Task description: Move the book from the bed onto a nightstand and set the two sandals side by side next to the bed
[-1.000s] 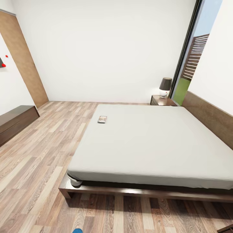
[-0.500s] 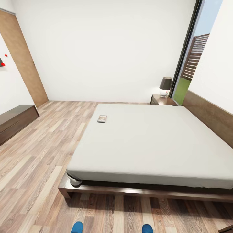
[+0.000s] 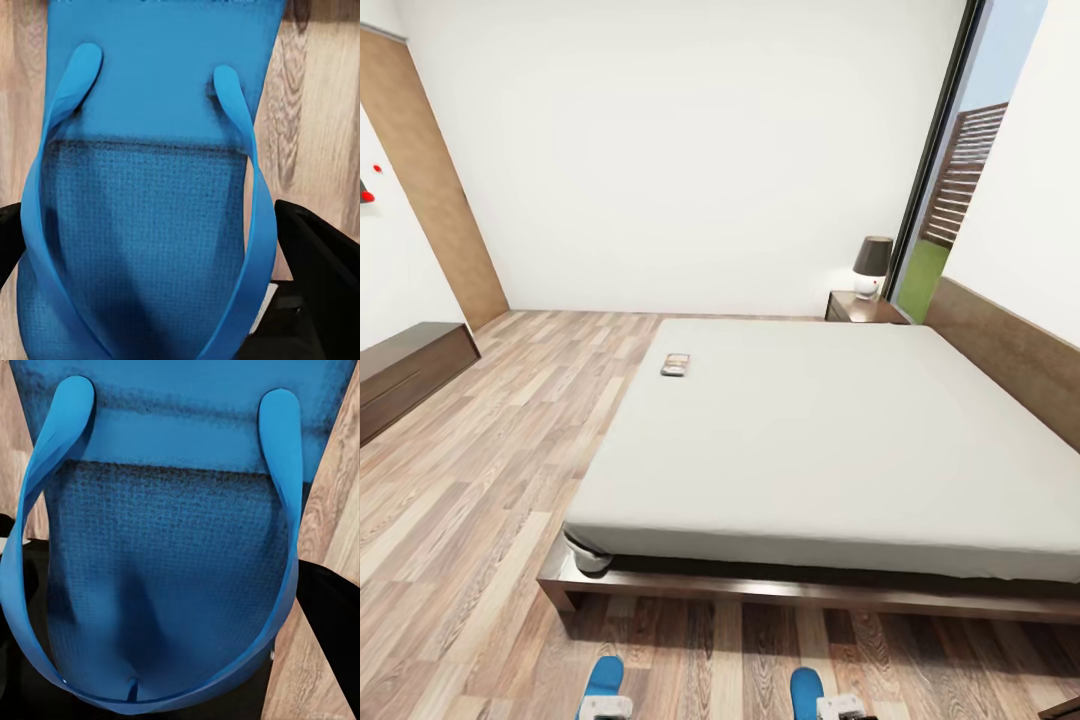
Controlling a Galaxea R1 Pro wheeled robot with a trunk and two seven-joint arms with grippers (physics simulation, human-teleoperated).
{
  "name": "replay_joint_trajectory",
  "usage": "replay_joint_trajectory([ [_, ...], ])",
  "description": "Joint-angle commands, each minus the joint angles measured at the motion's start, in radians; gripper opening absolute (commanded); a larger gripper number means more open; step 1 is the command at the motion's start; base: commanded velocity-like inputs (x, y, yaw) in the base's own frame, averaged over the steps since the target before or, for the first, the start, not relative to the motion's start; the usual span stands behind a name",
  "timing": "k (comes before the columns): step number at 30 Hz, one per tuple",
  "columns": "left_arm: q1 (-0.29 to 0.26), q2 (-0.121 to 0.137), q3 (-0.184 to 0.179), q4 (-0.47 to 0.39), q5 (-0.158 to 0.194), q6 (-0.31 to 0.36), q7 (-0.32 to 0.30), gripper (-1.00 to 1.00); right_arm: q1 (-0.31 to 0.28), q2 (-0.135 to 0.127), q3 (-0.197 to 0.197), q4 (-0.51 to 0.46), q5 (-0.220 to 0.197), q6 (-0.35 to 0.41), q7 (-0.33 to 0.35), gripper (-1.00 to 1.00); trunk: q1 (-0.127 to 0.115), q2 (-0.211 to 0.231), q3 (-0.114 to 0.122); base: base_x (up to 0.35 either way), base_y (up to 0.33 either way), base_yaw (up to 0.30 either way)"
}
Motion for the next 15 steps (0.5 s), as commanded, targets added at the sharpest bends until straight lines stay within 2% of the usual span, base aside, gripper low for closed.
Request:
replay_joint_trajectory([
  [1, -0.006, 0.0, 0.008, 0.0, -0.012, 0.003, 0.003, -1.0, -0.003, 0.0, 0.001, -0.002, 0.01, 0.006, 0.006, -1.0, 0.004, -0.008, -0.004, 0.0, 0.0, 0.0],
  [15, -0.021, 0.007, 0.006, 0.002, -0.012, 0.01, 0.004, -1.0, -0.007, 0.0, -0.004, -0.002, 0.007, 0.005, 0.013, -1.0, 0.058, -0.106, -0.048, 0.0, 0.0, 0.0],
])
